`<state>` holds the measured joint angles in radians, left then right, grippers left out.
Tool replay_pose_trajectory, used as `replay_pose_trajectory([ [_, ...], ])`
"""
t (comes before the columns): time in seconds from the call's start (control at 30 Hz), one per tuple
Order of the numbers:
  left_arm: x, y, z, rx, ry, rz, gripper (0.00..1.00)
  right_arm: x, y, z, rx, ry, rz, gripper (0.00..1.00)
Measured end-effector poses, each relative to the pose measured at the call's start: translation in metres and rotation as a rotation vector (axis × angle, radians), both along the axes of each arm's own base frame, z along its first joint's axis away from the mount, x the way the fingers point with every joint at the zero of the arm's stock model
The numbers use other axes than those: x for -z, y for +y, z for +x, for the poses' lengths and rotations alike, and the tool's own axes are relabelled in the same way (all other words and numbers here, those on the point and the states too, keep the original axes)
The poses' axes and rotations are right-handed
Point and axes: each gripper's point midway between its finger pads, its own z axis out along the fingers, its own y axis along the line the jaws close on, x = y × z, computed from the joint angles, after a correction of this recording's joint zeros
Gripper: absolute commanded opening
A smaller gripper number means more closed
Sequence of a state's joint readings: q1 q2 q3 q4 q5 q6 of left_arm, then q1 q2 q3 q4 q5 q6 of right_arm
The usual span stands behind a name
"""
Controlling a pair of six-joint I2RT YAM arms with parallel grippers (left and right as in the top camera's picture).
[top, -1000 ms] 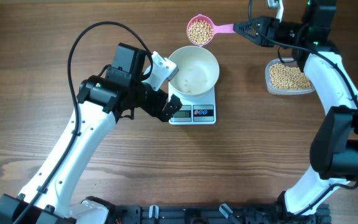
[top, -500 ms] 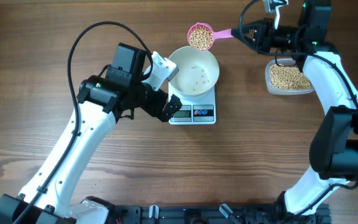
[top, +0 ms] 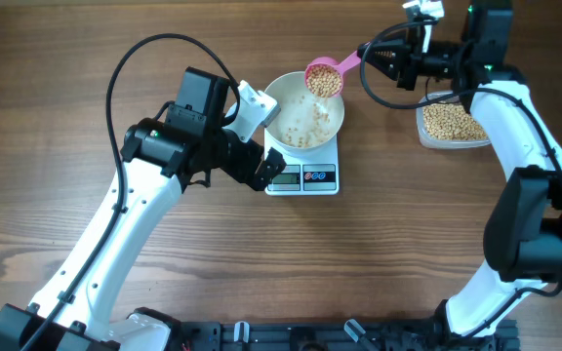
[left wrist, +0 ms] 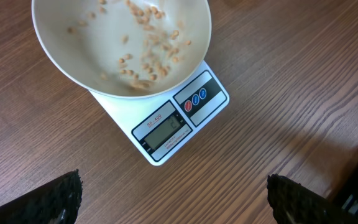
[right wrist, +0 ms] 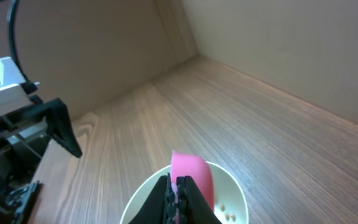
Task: Scoop item into bowl and weigh 150g on scale
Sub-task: 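Tilt the scoop with the right gripper to pour soybeans into bowl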
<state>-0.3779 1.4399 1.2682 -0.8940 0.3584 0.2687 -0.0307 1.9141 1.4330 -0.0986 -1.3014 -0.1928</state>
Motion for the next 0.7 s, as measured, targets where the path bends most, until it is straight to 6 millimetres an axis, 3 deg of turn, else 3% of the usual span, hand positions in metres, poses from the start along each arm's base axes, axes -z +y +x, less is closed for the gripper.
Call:
replay_pose_trajectory([
  [0.17,0.000,0.000,0.000,0.000,0.000,0.000,1.00,0.007,0.035,-0.004,-0.027,-0.017,-0.045,0.05],
  [0.27,0.000,0.000,0.000,0.000,0.000,0.000,1.00,0.011,0.046,-0.004,-0.019,-0.015,-0.070,0.05],
  [0.53,0.000,0.000,0.000,0.000,0.000,0.000,1.00,0.026,0.060,-0.001,0.030,0.005,-0.145,0.05],
  [0.7,0.000,0.000,0.000,0.000,0.000,0.000,1.00,0.038,0.053,-0.003,0.086,0.054,-0.230,0.04],
])
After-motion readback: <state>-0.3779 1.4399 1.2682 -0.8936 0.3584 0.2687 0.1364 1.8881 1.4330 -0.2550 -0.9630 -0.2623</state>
